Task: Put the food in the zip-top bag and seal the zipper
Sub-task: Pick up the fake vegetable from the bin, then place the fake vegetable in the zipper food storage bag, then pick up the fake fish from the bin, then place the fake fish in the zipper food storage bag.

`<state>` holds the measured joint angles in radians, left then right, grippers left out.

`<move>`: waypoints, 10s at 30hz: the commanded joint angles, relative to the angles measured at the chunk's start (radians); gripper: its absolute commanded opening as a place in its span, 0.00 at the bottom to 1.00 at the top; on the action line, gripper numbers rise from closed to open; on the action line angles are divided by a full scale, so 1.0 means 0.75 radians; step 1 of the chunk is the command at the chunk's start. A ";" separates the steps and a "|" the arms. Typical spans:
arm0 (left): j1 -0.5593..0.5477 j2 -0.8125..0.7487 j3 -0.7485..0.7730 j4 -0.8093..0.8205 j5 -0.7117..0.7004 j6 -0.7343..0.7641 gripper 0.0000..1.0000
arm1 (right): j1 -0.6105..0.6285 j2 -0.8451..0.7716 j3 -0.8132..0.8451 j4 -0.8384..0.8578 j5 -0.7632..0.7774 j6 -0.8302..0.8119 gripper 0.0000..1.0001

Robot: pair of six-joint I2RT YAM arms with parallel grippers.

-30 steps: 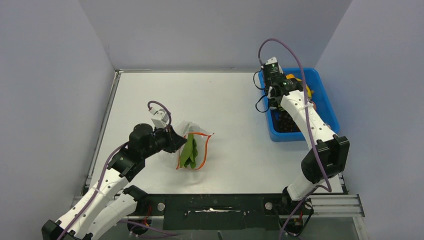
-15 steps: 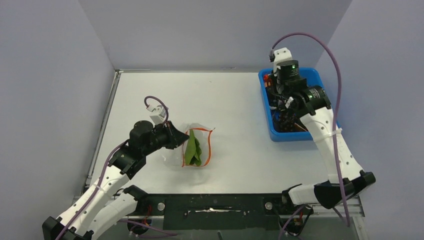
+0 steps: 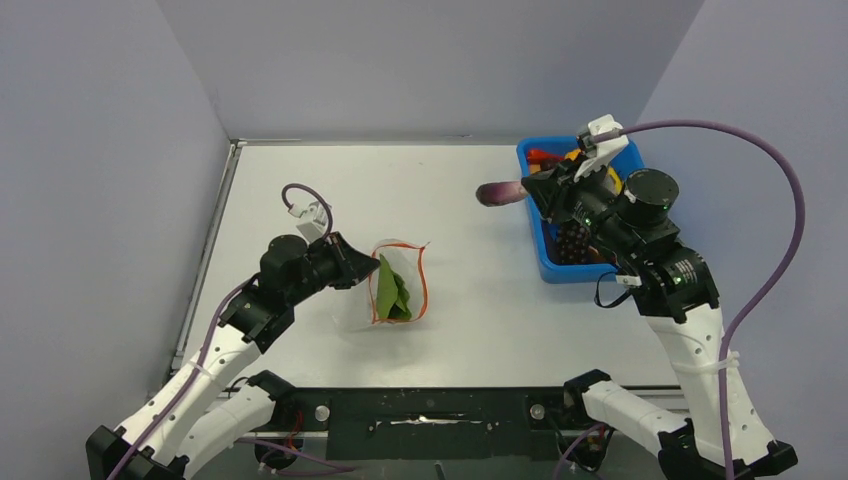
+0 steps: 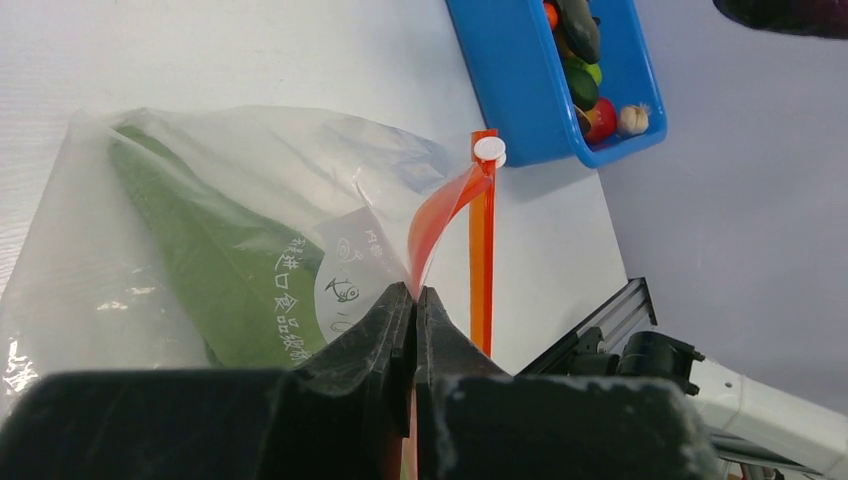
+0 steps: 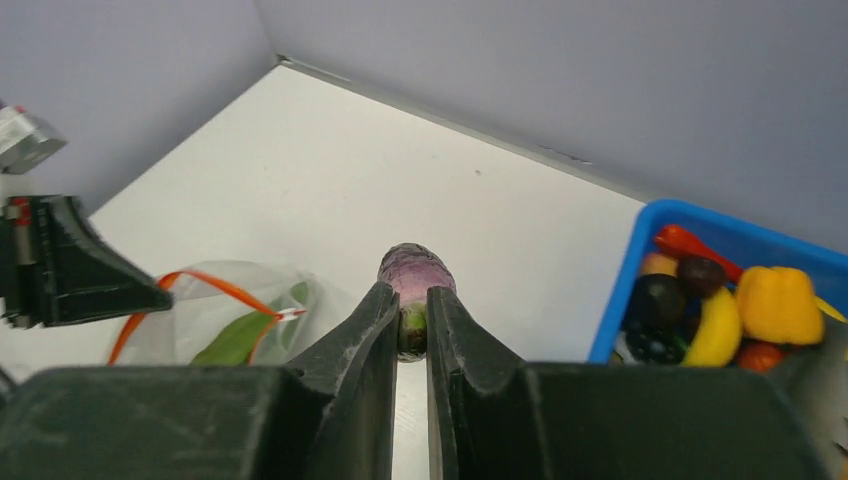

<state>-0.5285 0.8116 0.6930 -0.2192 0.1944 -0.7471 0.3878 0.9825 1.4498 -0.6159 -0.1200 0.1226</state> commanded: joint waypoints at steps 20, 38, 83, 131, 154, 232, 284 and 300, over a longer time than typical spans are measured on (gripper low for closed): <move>-0.001 0.045 0.032 0.339 -0.107 -0.233 0.00 | 0.015 -0.165 -0.726 0.909 -0.711 0.618 0.00; -0.009 0.124 -0.014 0.436 -0.052 -0.302 0.00 | 0.193 0.178 -0.824 1.281 -0.587 0.631 0.00; -0.014 0.188 -0.039 0.552 -0.090 -0.367 0.00 | 0.503 0.528 -0.817 1.249 -0.346 0.475 0.04; -0.029 0.205 -0.053 0.441 -0.077 -0.240 0.00 | 0.061 0.408 -0.228 0.411 0.330 -0.094 0.59; -0.054 0.205 0.023 0.324 -0.062 -0.137 0.00 | -0.506 0.981 0.007 0.351 0.929 -0.275 0.53; -0.056 0.094 0.034 0.182 -0.038 -0.013 0.00 | -0.587 1.092 -0.147 0.316 0.981 -0.272 0.27; -0.053 0.126 0.035 0.254 -0.210 0.023 0.00 | -0.182 0.215 -0.163 -0.087 -0.383 0.082 0.18; -0.056 0.112 -0.001 0.336 -0.177 0.102 0.00 | 0.027 0.059 -0.486 -0.132 -0.961 0.350 0.18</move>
<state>-0.5644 0.9257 0.6647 -0.0704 0.0559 -0.7151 0.3847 1.0546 1.1267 -0.7483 -0.6670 0.2722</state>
